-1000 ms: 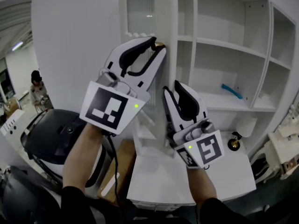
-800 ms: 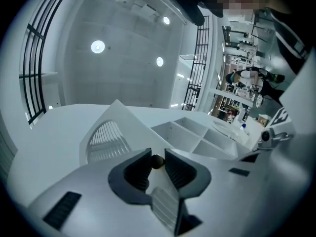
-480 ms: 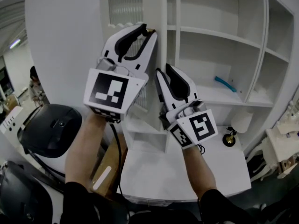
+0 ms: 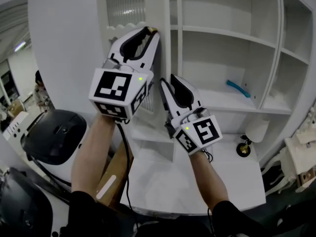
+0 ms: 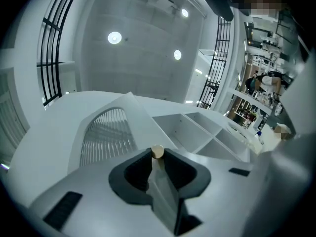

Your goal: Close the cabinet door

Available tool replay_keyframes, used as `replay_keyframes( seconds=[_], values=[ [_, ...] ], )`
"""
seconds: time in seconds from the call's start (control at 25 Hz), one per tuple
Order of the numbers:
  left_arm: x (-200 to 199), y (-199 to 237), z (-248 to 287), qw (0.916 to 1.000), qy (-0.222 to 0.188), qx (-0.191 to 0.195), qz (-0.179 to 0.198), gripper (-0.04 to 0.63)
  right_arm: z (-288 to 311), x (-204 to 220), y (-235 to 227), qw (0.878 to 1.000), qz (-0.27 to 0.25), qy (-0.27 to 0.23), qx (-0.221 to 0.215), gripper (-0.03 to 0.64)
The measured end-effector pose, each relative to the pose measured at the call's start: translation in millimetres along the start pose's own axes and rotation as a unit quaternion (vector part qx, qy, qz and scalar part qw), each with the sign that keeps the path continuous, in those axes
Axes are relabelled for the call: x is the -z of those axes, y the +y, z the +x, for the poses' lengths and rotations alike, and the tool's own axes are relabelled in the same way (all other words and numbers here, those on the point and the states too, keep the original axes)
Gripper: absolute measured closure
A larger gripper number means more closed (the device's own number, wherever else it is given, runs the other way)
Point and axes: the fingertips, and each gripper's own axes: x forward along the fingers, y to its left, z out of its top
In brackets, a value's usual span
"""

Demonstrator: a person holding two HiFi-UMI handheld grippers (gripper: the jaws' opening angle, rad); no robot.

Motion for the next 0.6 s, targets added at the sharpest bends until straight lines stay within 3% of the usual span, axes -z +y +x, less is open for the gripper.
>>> replay_keyframes(
  seconds=[0.16,0.6],
  values=[
    [8.9,-5.8,15.8,0.9999,0.011,-0.004,0.001,0.508,-6.2,19.2,-16.5,1.0,0.021,0.008,0.0,0.522],
    [30.2,-14.5,45.7,0.9992,0.036,-0.005,0.018,0.509,-6.4,38.4,-50.0,1.0,0.021,0.013,0.009,0.515]
  ],
)
